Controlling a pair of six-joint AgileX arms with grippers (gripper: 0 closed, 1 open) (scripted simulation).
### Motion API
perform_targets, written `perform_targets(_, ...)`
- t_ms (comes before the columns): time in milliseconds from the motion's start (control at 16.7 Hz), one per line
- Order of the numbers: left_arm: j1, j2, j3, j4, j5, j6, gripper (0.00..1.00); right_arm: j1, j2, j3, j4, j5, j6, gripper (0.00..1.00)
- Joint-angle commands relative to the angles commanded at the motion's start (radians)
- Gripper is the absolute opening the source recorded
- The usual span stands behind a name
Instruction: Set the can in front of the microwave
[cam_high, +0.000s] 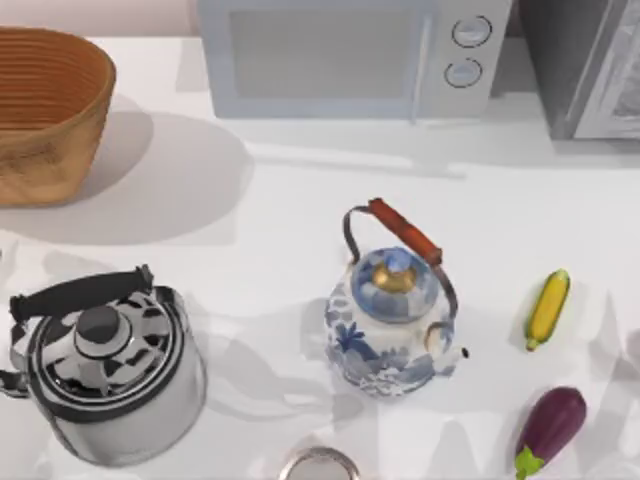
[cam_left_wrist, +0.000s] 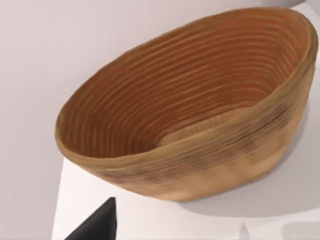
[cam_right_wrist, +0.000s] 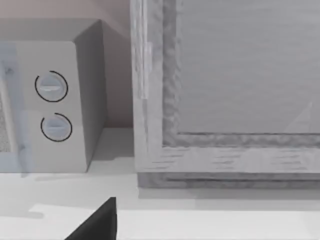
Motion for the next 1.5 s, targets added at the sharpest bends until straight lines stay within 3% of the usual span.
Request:
perform_targets(420,0.109,0.719,0.523,-0.42,-0.009,0.421,1.0,0.0,0.0,0.0,0.0,0.0,0.0,1.0)
perform_targets(720,0.225,1.062,0.763,-0.686,0.009,0.621,1.0,0.0,0.0,0.0,0.0,0.0,0.0,1.0)
perform_targets(1080,0.331,1.27,0.917,-0.857,0.033,0.723,1.0,0.0,0.0,0.0,0.0,0.0,0.0,1.0)
perform_targets(1500,0.334,1.276,0.917,-0.864,0.034,0.728,1.0,0.0,0.0,0.0,0.0,0.0,0.0,1.0)
